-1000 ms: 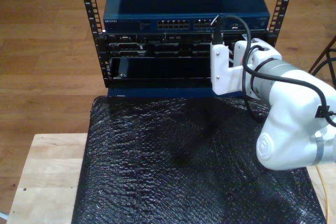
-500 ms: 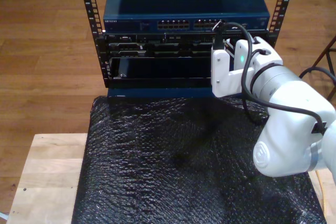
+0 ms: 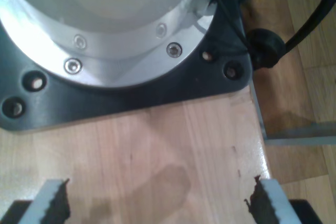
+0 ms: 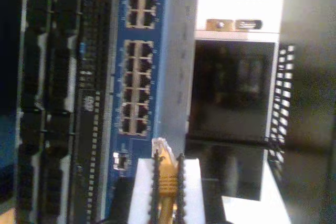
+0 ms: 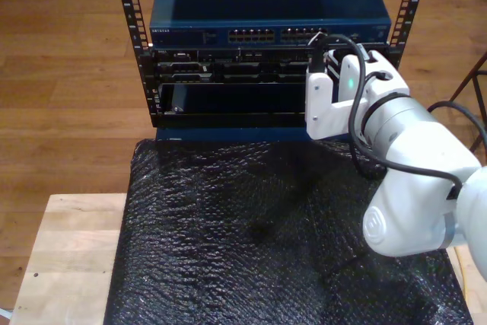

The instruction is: Grab the cable and plug it in

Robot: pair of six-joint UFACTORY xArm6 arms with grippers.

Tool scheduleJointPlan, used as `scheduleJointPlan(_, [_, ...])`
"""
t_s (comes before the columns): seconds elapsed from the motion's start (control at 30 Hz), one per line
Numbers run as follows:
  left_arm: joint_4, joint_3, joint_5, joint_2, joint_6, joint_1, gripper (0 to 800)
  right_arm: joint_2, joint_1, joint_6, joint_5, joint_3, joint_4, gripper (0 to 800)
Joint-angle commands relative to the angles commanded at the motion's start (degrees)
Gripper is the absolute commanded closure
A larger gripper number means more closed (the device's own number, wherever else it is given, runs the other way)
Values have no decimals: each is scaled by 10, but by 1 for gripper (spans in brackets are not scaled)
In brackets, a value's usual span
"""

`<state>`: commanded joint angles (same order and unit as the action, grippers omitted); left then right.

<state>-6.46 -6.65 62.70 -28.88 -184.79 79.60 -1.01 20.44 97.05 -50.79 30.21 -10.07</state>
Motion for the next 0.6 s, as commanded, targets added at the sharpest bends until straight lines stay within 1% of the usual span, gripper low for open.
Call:
scheduleJointPlan(0.17, [0, 0, 0, 0, -1, 0, 0, 31, -1, -1, -45, 0, 0, 800])
scheduleJointPlan(0.37, [0, 0, 0, 0, 0, 0, 0, 93, -1, -1, -133, 16, 0, 800])
scheduleJointPlan(0.53, [0, 0, 0, 0, 0, 0, 0, 104, 0, 2, -161, 19, -1, 800])
scheduleJointPlan(0.6, [0, 0, 0, 0, 0, 0, 0, 109, 3, 2, -191, 19, -1, 800])
